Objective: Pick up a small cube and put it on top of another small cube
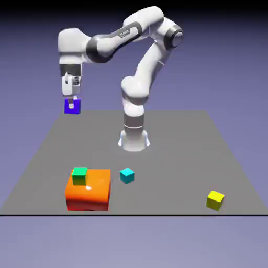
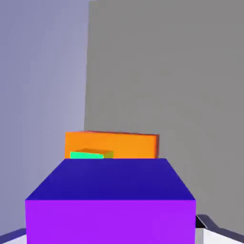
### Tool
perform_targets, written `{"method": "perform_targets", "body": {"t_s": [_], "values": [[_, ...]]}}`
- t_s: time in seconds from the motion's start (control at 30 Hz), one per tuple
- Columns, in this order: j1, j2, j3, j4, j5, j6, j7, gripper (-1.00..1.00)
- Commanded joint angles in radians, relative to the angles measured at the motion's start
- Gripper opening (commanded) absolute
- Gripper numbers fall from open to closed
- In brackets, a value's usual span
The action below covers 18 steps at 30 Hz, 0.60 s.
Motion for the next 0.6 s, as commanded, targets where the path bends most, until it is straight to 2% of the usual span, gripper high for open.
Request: {"method": "perform_targets", "body": {"t_s": [0.0,0.57], "values": [[-0.032,-0.036,0.023,0.009,0.031,-0.029,0.034,-1.00],[-0.580,-0.652,0.413,0.169,0.604,-0.519,0.586,-1.00]]}}
